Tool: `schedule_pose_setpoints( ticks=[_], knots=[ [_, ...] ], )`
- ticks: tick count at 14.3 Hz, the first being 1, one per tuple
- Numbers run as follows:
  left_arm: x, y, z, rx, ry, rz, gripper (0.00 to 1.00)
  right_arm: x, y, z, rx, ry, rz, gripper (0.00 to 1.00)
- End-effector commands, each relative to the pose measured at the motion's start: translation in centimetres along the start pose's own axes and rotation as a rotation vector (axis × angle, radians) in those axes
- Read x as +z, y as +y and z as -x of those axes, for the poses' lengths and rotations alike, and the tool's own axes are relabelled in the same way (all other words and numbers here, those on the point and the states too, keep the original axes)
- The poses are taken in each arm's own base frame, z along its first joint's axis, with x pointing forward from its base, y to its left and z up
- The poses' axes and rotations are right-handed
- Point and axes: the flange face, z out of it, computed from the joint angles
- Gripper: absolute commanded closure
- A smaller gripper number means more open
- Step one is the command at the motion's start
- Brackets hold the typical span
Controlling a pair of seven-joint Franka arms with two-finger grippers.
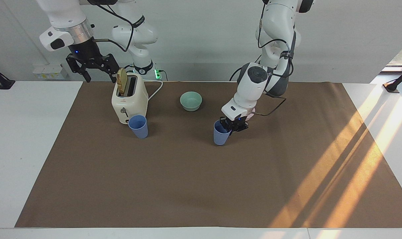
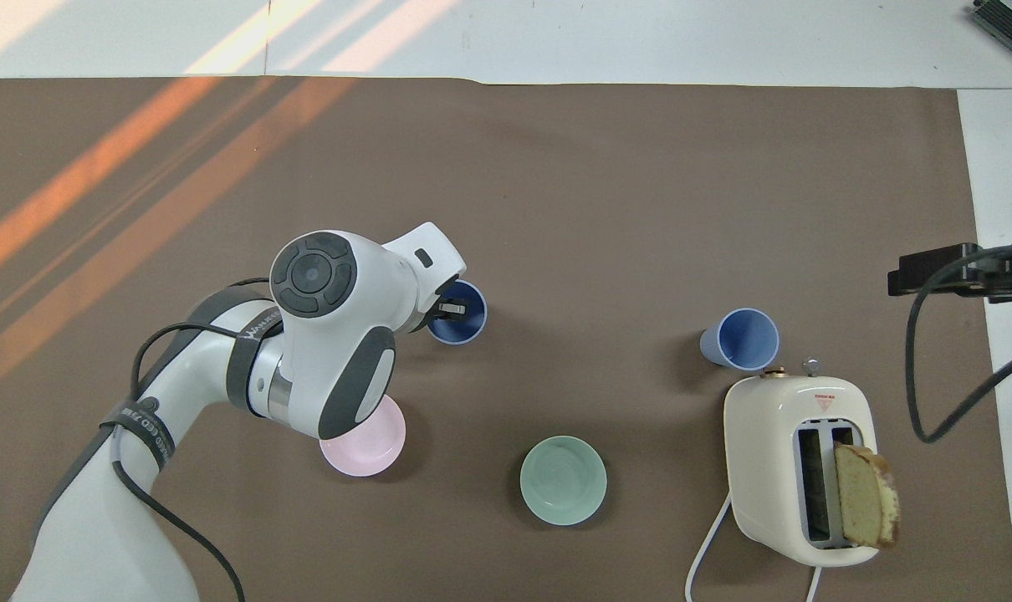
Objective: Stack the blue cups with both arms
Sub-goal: 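Carry the blue cup with the left gripper toward the table center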
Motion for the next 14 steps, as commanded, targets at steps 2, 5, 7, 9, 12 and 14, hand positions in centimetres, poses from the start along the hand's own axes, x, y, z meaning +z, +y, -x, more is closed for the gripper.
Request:
schedule_pose_setpoints(
  ticks=[2, 5, 7, 9, 12, 14],
  knots=[
    [0.3, 0.7, 0.8, 0.001, -0.002, 0.008, 1.0, -0.2, 0.3, 0.1, 0.022, 0.01, 0.004, 0.0],
    [0.6, 0.9, 1.1, 0.002, -0.012, 0.006, 0.87, -0.2, 0.6, 0.1, 0.028, 0.007, 0.003, 0.0],
    [0.4, 1.0, 1.0, -0.001, -0.013, 0.006, 0.45, -0.1, 0.6, 0.1, 0.028, 0.004, 0.003, 0.0],
    [0.0, 0.9, 0.8, -0.003, -0.022, 0.005, 0.11, 0.1, 0.8, 0.4, 0.033, 0.002, 0.003, 0.0],
    [-3.6, 0.6, 0.3, -0.011, -0.024, 0.013, 0.0, 2.0, 0.8, 0.4, 0.042, -0.002, 0.004, 0.0],
    [-7.5, -0.8, 0.5, -0.029, -0.024, 0.008, 0.0, 4.6, 0.7, -0.1, 0.04, 0.001, 0.004, 0.0]
  ],
)
